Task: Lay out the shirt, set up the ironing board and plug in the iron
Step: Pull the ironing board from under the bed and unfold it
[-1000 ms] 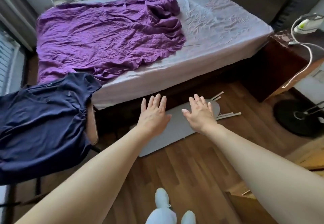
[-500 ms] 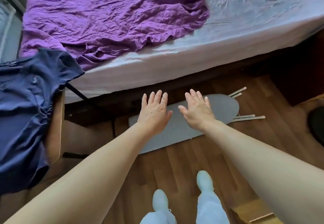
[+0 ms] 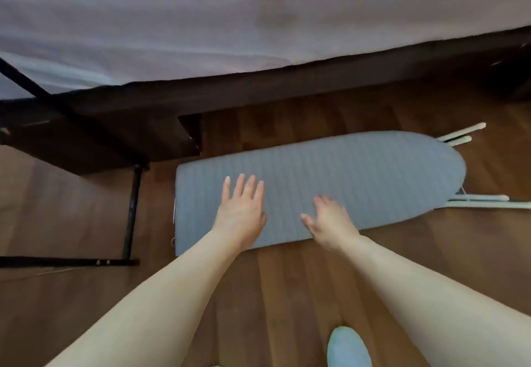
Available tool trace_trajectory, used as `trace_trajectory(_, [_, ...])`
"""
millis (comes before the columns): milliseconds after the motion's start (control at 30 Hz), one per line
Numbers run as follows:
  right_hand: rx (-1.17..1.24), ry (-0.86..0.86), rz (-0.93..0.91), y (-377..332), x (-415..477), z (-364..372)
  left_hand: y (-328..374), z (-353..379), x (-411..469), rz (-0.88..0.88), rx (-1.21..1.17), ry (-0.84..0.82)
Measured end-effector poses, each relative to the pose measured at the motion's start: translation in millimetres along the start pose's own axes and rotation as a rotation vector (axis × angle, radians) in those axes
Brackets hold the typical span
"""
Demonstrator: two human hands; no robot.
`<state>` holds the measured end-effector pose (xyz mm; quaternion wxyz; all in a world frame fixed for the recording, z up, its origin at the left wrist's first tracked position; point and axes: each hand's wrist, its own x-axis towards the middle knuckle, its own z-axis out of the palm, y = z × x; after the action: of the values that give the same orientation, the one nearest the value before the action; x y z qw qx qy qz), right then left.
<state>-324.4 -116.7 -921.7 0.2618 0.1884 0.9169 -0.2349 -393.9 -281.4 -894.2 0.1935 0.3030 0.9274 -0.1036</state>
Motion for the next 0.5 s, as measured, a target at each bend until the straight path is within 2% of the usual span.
trace_trajectory(133, [0.108, -0.057, 0.022, 32.3, 52.3, 57.6, 11.8, 75.7, 43.4, 0.028, 0.017, 0.032])
trace_trajectory(267, [0.191, -0.082, 0.095, 51.5, 88.2, 86.6, 23.1, 116.9, 72.9, 0.006, 0.043, -0.025])
trace_trajectory(400, [0.361, -0.071, 0.250, 60.8, 112.6, 115.6, 31.7, 141.3, 78.9, 0.021, 0.028, -0.026])
trace_trajectory(500, [0.570, -0.027, 0.484, 57.6, 113.2, 128.1, 31.1, 146.4, 71.4, 0.025, 0.015, -0.043])
